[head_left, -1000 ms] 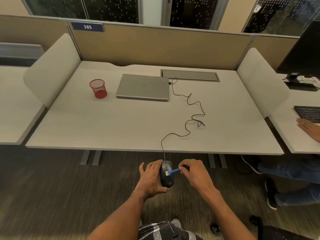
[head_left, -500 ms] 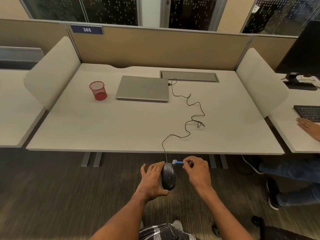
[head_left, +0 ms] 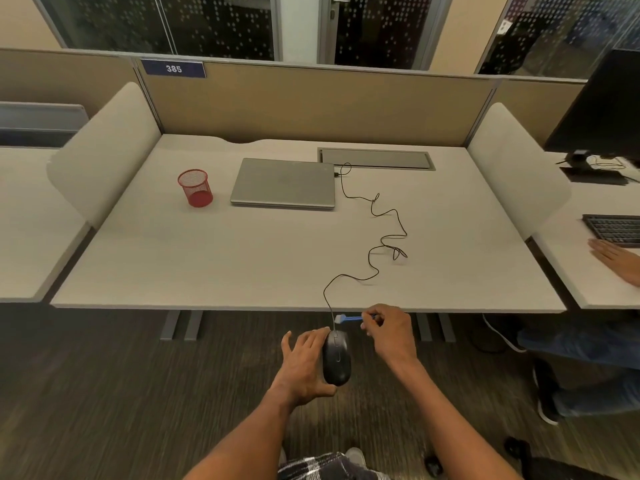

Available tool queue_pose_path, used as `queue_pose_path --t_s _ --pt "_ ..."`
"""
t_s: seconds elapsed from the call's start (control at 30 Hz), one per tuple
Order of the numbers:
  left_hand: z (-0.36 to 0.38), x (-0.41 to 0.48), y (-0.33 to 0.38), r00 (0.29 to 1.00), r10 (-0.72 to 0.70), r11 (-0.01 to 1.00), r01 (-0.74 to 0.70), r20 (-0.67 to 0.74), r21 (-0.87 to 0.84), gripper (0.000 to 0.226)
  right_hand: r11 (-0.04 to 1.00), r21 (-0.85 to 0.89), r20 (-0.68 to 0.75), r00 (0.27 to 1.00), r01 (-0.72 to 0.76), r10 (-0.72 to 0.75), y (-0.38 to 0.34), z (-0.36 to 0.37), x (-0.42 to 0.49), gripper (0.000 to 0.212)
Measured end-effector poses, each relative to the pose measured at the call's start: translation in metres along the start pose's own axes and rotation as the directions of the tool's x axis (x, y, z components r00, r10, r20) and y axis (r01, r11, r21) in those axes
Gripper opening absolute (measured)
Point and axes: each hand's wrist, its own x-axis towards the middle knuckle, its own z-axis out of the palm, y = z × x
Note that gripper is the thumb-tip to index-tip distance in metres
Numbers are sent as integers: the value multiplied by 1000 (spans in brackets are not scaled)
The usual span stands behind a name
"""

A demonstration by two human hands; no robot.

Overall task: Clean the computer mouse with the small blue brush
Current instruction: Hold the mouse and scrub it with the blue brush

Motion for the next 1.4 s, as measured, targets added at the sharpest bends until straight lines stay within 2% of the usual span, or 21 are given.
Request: queue_pose_path --t_s 0.1,0.2,0.27,0.37,0.43,0.5,0.6,0.7,0.77,0.9,0.97,1.03,1.1,1.23,1.3,1.4 --pt "0 0 0 1000 7 1000 -7 -10 -6 118 999 -21 118 993 -25 27 2 -1 3 9" --pt "-1 0 -1 1000 -2 1000 2 1 -4 119 991 -133 37 999 -19 24 7 -1 5 4" --pt "0 0 -1 1000 -7 1000 7 3 -3 119 996 -83 -7 1000 -13 12 7 -4 4 4" --pt "0 1 -3 1000 -11 1000 10 2 2 120 999 37 125 992 -37 32 4 -10 3 11" --pt "-1 1 -2 1000 -11 1000 11 0 2 120 999 -13 213 976 -49 51 4 -10 0 10" --pt "0 2 -2 1000 -7 1000 7 3 -11 120 996 -79 144 988 -44 55 8 -9 -3 7" --pt "0 2 -1 1000 -10 1000 10 3 -18 120 999 -39 13 1000 -19 20 10 -11 -7 6" --pt "2 2 -1 1000 -17 1000 18 13 -13 121 999 -36 154 988 30 -24 8 -11 -11 7" --pt "3 2 0 1000 -20 1000 20 16 -12 122 997 -60 181 983 40 -29 10 -8 -14 7" --pt "4 2 -1 1000 -22 1000 22 10 3 125 998 -64 -31 999 15 -17 17 -8 -20 9" --pt "3 1 -2 999 -31 999 31 8 12 125 999 9 -64 997 45 -45 18 -8 -23 10" --pt "3 2 -2 999 -33 999 33 5 25 125 996 21 14 996 90 -90 16 -6 -26 10" --pt "4 2 -1 999 -35 998 35 4 46 125 987 -43 116 982 153 -147 16 0 -31 10" --pt "3 3 -1 999 -34 998 33 5 57 124 953 -59 144 948 296 -285 15 10 -47 11" --pt "1 4 -1 999 -36 998 36 3 58 123 936 -114 226 926 334 -303 14 12 -54 13" --pt "1 4 -3 999 -42 997 42 -1 63 124 914 -214 354 900 344 -256 9 10 -55 15"
